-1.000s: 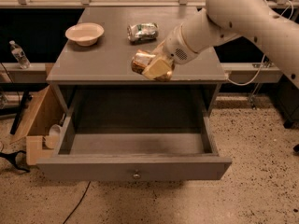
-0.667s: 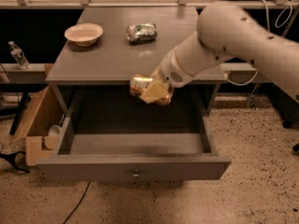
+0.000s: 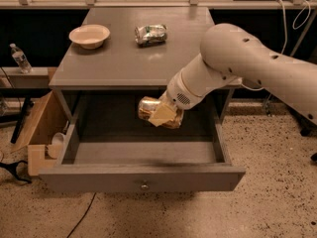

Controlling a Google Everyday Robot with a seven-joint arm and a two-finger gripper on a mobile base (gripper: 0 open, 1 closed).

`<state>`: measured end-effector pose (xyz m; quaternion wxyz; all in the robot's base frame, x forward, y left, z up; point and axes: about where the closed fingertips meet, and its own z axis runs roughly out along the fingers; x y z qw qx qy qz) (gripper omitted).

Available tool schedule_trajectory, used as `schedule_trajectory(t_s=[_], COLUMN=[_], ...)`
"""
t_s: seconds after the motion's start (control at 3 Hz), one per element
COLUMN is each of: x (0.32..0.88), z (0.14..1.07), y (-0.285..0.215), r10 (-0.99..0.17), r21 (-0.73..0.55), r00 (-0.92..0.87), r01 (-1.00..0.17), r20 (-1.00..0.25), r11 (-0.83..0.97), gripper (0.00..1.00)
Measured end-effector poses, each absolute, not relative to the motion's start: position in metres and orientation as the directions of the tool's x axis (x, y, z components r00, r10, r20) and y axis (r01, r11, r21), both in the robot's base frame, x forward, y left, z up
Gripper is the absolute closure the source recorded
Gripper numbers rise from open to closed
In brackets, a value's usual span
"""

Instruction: Place orange can into top drawer

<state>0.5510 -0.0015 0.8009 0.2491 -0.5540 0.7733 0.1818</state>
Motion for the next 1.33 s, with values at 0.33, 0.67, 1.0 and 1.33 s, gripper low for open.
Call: schedule_trajectory(t_s=[0.33, 0.67, 1.0, 1.33], x=[0.55, 0.558, 0.575, 0.589], z=[0.785, 0.746, 0.697, 0.667], y=[0.003, 0.009, 0.017, 0.02], r10=[-0.753, -0.74, -0.722, -0.702], r21=[0.036, 0.068, 0.087, 0.091], r00=[-0.281, -0.313, -0.357, -0.393], r01=[-0.945, -0.937, -0.92, -0.9], r20=[-0.595, -0.595, -0.592, -0.594], r11=[0.325, 0.341, 0.383, 0.427], gripper=[1.0, 1.0, 1.0, 1.0])
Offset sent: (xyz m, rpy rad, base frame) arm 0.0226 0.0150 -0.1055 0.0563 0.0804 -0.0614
